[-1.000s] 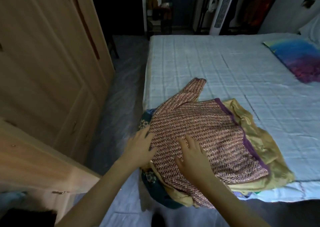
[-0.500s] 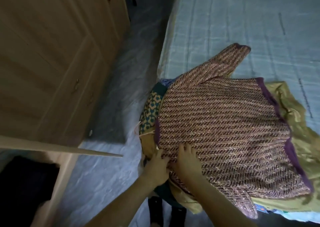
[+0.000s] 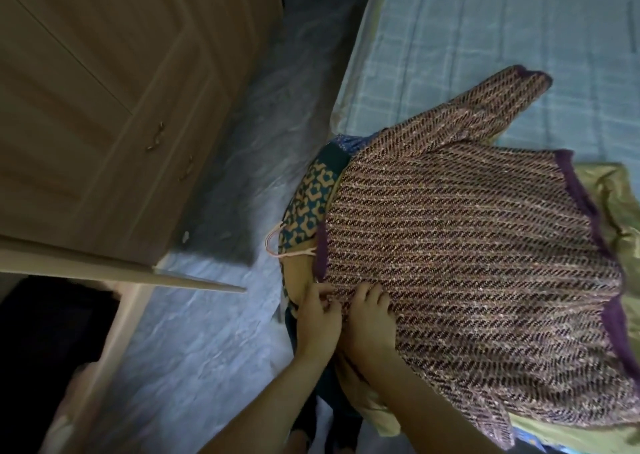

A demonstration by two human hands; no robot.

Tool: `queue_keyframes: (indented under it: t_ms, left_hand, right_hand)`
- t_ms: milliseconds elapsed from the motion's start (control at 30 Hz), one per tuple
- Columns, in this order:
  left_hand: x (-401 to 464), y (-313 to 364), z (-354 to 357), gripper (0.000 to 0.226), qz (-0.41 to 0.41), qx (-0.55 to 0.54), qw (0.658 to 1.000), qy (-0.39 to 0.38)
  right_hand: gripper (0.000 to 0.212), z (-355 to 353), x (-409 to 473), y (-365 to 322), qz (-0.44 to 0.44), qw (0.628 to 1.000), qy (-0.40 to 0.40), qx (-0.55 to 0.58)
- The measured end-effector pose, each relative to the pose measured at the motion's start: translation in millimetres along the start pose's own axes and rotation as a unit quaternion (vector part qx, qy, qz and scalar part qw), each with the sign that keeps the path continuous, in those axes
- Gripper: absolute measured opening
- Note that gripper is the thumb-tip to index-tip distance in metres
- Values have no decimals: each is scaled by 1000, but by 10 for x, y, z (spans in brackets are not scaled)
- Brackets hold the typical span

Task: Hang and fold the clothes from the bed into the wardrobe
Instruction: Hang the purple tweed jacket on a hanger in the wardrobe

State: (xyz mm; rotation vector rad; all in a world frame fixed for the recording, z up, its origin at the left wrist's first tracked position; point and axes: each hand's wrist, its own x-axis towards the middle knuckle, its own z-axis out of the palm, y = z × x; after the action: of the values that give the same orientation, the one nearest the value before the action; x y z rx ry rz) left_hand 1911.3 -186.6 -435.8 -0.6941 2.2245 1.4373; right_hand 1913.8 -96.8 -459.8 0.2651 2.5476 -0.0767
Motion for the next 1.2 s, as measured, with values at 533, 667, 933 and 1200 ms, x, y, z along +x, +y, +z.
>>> queue_keyframes:
  t_ms: [533,667,933,1200]
  left_hand:
    - [209,147,-74,19,-110,-174,978,-24]
    - [182,208,-95,12,-65,-111,989,-74]
    - [-115,545,3,30,21,-2,996,-90]
    - [-469,1080,-58,37,36,81,977,-193]
  right_hand:
    - [84,-157,-6,94,-51,998,-8,36]
    - [72,-208,-19,151,-60,995,-11,73]
    - [49,-475,-262,461,-66,987,-56,134]
    - [27,-1181,-598,802,-26,983,112,142]
